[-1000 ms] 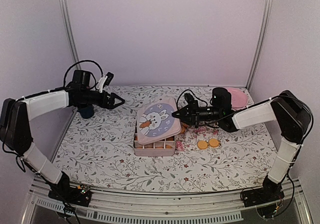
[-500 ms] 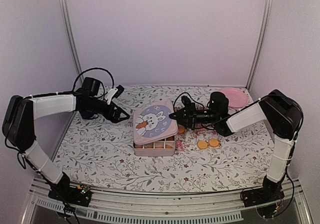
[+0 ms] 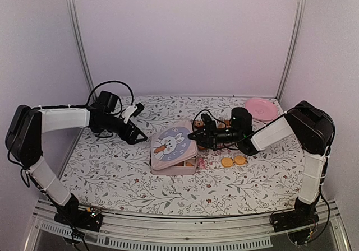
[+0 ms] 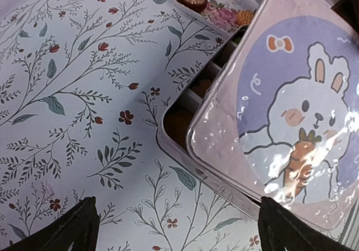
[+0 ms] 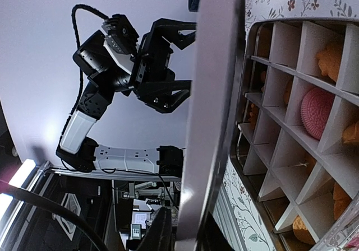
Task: Pack the cookies
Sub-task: Put down the box lid in the packing box.
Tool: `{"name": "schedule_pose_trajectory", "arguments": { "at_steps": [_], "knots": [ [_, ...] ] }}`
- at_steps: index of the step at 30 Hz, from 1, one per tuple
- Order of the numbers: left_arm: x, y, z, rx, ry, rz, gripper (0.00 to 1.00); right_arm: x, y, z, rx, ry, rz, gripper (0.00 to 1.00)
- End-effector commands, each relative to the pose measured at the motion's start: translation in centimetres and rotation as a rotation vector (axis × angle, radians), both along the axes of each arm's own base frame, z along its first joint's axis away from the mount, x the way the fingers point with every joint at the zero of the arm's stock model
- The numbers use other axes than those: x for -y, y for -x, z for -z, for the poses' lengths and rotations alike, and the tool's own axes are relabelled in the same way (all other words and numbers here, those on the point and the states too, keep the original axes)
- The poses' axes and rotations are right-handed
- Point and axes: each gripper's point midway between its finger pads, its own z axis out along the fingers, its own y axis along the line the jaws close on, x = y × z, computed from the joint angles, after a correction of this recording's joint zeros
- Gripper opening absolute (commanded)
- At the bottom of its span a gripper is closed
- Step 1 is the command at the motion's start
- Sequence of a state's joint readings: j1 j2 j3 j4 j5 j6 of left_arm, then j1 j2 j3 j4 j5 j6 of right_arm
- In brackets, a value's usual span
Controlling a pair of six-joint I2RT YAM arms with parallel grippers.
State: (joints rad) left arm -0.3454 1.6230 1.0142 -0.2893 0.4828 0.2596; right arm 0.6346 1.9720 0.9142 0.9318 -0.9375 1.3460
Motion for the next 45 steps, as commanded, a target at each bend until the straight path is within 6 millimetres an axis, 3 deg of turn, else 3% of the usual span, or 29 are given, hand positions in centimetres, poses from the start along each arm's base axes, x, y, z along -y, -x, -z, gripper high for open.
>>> {"name": "schedule_pose_trajectory", "arguments": {
  "at_steps": [1, 6, 16, 23, 30, 34, 38, 45],
  "knots": [
    [0.0, 0.9, 2.2, -0.034, -0.051, 0.021, 0.99, 0.0, -0.4, 1.3, 0.043, 0.028, 0.022, 0.22],
    [0.4, 1.5, 2.8, -0.036, -0.069, 0.048, 0.99, 0.0, -0.6, 2.3, 0.040, 0.054, 0.030, 0.28],
    [0.6, 2.3, 4.2, -0.060, -0.101, 0.072, 0.99, 1.0, -1.4, 3.7, 0.094, 0.269, 0.048, 0.42],
    [1.1, 2.7, 5.2, -0.083, -0.117, 0.094, 0.99, 1.3, -1.7, 4.1, 0.121, 0.352, 0.028, 0.45],
    [1.3, 2.7, 4.6, -0.077, -0.105, 0.104, 0.99, 2.2, -2.0, 5.7, 0.144, 0.510, 0.005, 0.45],
    [1.6, 3.1, 4.2, -0.083, -0.087, 0.130, 0.99, 2.6, -2.3, 5.2, 0.204, 0.560, 0.015, 0.47],
    [2.0, 3.5, 3.9, -0.094, -0.065, 0.151, 0.99, 3.1, -1.7, 6.5, 0.184, 0.619, 0.000, 0.51],
    [2.4, 3.7, 3.3, -0.102, -0.039, 0.170, 0.99, 2.6, -2.3, 4.8, 0.241, 0.647, 0.011, 0.55]
  ]
}}
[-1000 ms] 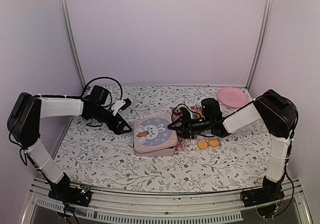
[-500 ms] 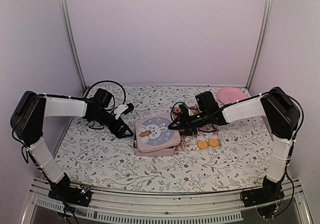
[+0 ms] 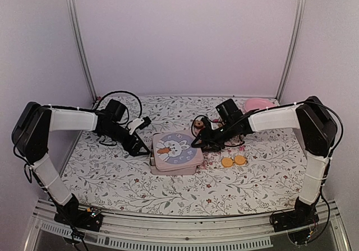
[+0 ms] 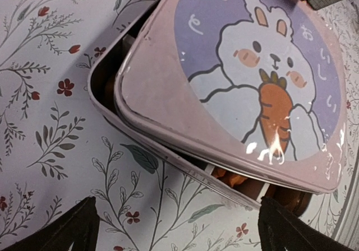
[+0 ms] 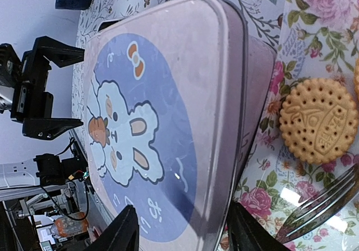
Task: Pack the cookies
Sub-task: Put down the box lid in the packing box, then adjust the box lid for the packing box.
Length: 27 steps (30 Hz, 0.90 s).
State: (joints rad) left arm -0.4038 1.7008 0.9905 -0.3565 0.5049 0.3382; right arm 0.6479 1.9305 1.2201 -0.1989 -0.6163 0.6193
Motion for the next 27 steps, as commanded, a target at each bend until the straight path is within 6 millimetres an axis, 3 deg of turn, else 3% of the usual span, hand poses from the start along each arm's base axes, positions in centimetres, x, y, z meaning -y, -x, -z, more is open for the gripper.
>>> {"name": "schedule_pose_trajectory", "arguments": {
  "at_steps": [1, 5, 13, 27],
  "knots": [
    [0.9, 0.2, -1.2, 0.009, 0.031, 0.042, 0.99, -0.1, -0.6, -2.8, 0.093, 0.023, -0.008, 0.55],
    [1.0, 0.2, -1.4, -0.001, 0.044, 0.041, 0.99, -0.2, -0.3, -3.1, 0.107, 0.067, -0.023, 0.56],
    [1.6, 0.2, -2.5, -0.042, 0.114, 0.042, 0.99, -0.8, 1.6, -1.1, 0.103, 0.176, -0.084, 0.57],
    [1.5, -1.0, -0.3, -0.062, 0.074, 0.002, 0.99, -1.8, 1.4, -1.4, 0.121, 0.174, -0.091, 0.57]
  ]
}}
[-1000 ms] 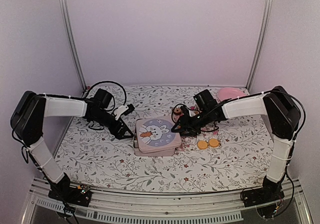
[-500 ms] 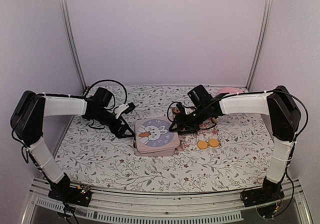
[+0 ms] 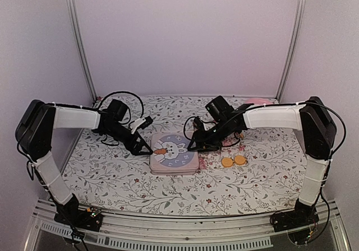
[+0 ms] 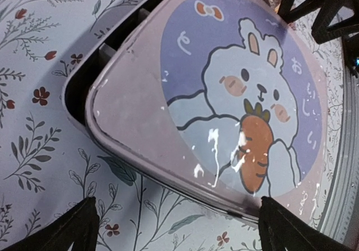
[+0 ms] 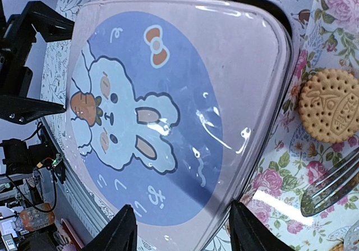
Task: Pack the cookies
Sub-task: Adjust the box lid for the packing box.
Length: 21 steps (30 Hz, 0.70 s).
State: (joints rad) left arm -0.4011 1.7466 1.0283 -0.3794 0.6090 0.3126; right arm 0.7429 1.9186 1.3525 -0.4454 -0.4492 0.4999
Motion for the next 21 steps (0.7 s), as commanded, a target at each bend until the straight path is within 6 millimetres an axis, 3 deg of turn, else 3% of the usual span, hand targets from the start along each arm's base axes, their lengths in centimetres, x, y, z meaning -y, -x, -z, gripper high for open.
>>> {"name": "schedule_pose_trajectory", "arguments": {
  "at_steps": [1, 21],
  "knots": [
    [0.1, -1.8, 0.0, 0.018, -0.011, -0.035, 0.99, -0.8, -0.5, -0.4, 0.026, -0.003, -0.011, 0.57],
    [1.0, -5.7, 0.2, 0.047, -0.041, -0.067, 0.96, -1.7, -1.5, -0.1, 0.045, 0.005, -0.023, 0.55]
  ]
}}
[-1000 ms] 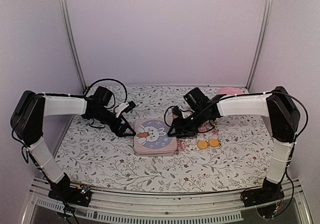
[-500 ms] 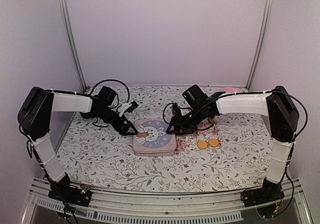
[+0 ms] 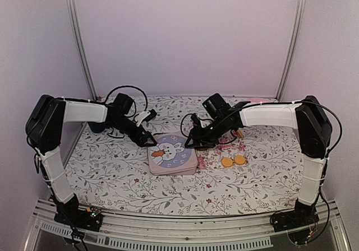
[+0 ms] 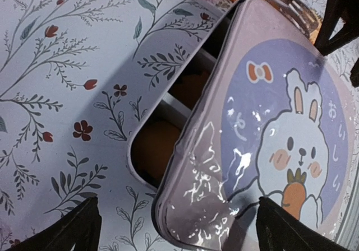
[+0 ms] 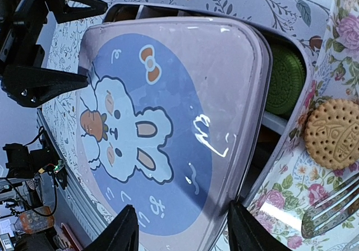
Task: Pack the cookies
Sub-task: Adjust the box lid for the packing box, then adjust the box lid on the packing box.
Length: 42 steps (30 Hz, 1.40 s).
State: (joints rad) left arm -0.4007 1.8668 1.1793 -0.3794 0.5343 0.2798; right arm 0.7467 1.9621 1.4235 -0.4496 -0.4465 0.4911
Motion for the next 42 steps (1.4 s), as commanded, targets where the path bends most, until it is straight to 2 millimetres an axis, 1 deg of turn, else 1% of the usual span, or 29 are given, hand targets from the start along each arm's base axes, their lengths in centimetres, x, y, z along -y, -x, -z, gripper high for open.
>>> {"name": "schedule_pose_trajectory", "arguments": {
  "at_steps": [1, 6, 10, 13, 16, 18, 20, 21, 25, 28, 30, 33, 37, 42],
  "knots": [
    [0.5, -1.6, -0.3, 0.018, 0.003, -0.006, 0.96, -0.3, -0.4, 0.4, 0.025, 0.025, -0.012, 0.55],
    [0.7, -2.8, -0.6, 0.041, -0.001, -0.012, 0.95, 0.7, -1.1, 1.0, 0.039, 0.070, 0.007, 0.55],
    [0.4, -3.7, -0.7, 0.044, -0.017, -0.025, 0.96, 1.6, -1.2, 1.6, 0.051, 0.128, 0.019, 0.56],
    [-0.5, -4.3, -2.0, 0.055, -0.008, -0.042, 0.99, 2.2, -1.2, 1.7, 0.057, 0.152, 0.026, 0.57],
    [-2.1, -4.9, -3.5, 0.059, -0.003, -0.062, 0.99, 2.2, -1.2, 1.3, 0.065, 0.144, 0.026, 0.58],
    [-2.9, -4.6, -4.5, 0.059, 0.011, -0.057, 0.99, 2.0, -1.2, 1.1, 0.067, 0.135, 0.025, 0.58],
    [-3.3, -3.4, -4.8, 0.043, 0.013, -0.032, 0.99, 1.8, -1.4, 1.0, 0.068, 0.129, 0.022, 0.58],
    [-3.4, -2.5, -4.8, 0.033, 0.014, -0.015, 0.99, 1.7, -1.5, 1.1, 0.067, 0.128, 0.022, 0.58],
    [-3.9, 0.9, -3.9, -0.003, 0.009, 0.042, 0.99, 1.4, -1.7, 1.4, 0.059, 0.127, 0.019, 0.58],
    [-4.7, 2.4, -2.5, -0.020, -0.027, 0.054, 0.99, 1.2, -1.6, 1.6, 0.050, 0.120, 0.016, 0.57],
    [-5.2, 3.0, -1.5, -0.032, -0.054, 0.050, 0.99, 1.1, -1.6, 1.5, 0.049, 0.115, 0.014, 0.57],
    [-5.6, 3.5, -0.2, -0.050, -0.075, 0.038, 0.97, 1.0, -1.5, 1.4, 0.046, 0.107, 0.011, 0.56],
    [-4.7, 4.0, 0.9, -0.071, -0.074, 0.046, 0.95, 1.0, -1.3, 1.6, 0.036, 0.109, 0.011, 0.56],
    [-3.9, 3.1, 2.5, -0.066, -0.119, 0.014, 0.94, 1.3, -1.0, 1.9, 0.024, 0.115, 0.015, 0.55]
  ]
}}
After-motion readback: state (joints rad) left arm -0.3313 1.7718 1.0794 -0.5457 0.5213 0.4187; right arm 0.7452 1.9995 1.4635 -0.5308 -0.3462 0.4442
